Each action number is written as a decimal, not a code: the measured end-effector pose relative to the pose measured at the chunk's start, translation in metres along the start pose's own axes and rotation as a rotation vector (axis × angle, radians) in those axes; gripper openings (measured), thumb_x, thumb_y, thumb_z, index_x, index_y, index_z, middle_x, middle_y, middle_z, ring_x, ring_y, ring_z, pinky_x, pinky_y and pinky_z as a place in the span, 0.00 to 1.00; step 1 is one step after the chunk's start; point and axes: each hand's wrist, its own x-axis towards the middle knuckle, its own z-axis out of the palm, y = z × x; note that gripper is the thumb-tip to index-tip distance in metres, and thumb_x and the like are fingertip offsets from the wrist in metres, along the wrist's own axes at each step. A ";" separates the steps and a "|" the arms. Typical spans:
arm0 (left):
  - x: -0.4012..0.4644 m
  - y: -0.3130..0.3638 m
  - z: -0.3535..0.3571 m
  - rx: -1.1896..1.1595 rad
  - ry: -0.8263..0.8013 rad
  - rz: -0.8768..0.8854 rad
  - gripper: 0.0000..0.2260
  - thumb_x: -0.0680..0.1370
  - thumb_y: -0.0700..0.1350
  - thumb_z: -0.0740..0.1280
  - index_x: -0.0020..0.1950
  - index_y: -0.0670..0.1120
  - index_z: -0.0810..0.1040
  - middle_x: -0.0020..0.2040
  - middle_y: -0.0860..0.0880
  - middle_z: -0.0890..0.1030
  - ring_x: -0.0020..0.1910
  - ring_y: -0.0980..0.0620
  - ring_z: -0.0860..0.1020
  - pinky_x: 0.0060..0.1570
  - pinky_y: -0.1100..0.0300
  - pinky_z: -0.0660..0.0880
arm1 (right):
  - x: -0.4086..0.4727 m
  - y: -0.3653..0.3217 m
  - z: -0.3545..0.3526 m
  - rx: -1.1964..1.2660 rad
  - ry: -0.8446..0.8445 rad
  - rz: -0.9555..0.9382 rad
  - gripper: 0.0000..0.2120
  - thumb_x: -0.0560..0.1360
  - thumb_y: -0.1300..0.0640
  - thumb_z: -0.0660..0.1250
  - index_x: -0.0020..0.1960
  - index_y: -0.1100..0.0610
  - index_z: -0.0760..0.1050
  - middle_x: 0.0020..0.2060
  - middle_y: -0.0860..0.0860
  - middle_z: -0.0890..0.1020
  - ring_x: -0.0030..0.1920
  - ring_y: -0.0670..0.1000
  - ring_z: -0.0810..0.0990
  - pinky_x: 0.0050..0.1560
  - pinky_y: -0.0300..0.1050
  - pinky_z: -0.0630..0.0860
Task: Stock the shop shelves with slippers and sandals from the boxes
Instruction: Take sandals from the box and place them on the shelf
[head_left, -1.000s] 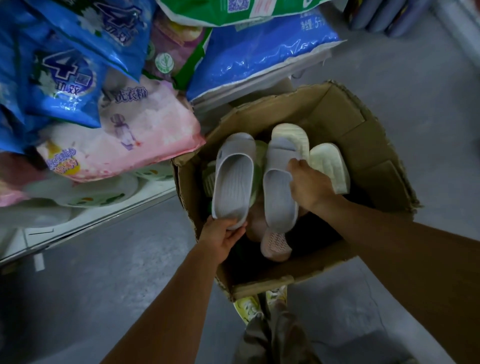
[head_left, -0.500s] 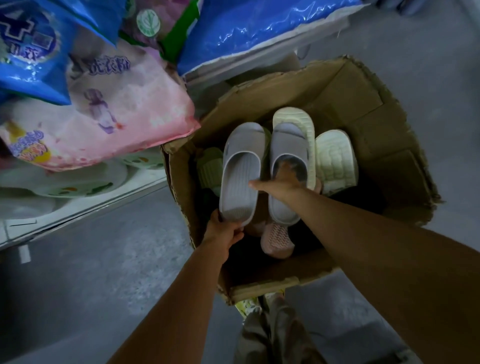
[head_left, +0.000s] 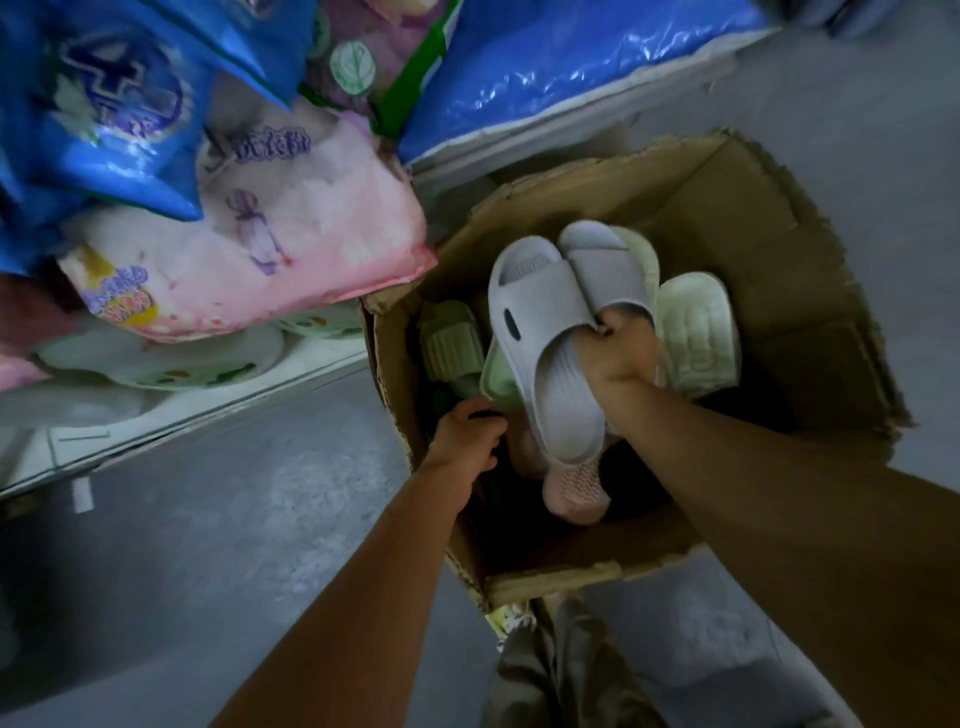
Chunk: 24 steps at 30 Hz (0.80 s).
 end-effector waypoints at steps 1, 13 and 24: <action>-0.006 0.007 -0.004 -0.015 0.018 0.022 0.14 0.79 0.42 0.64 0.65 0.49 0.73 0.48 0.48 0.79 0.51 0.49 0.78 0.55 0.52 0.76 | -0.007 -0.003 -0.012 -0.031 -0.017 -0.048 0.08 0.72 0.61 0.65 0.34 0.57 0.71 0.34 0.53 0.73 0.39 0.54 0.73 0.43 0.43 0.68; -0.149 0.128 -0.050 -0.217 0.041 0.294 0.08 0.81 0.48 0.60 0.55 0.49 0.77 0.56 0.43 0.80 0.52 0.46 0.77 0.47 0.54 0.75 | -0.090 -0.072 -0.143 -0.320 -0.103 -0.616 0.15 0.69 0.68 0.64 0.53 0.61 0.81 0.50 0.60 0.79 0.50 0.63 0.78 0.52 0.53 0.76; -0.307 0.184 -0.086 0.026 -0.016 0.664 0.06 0.78 0.41 0.67 0.54 0.45 0.80 0.41 0.42 0.81 0.31 0.52 0.79 0.35 0.61 0.79 | -0.179 -0.169 -0.260 -0.586 -0.021 -1.082 0.17 0.57 0.61 0.63 0.42 0.53 0.83 0.44 0.52 0.76 0.30 0.56 0.80 0.24 0.36 0.65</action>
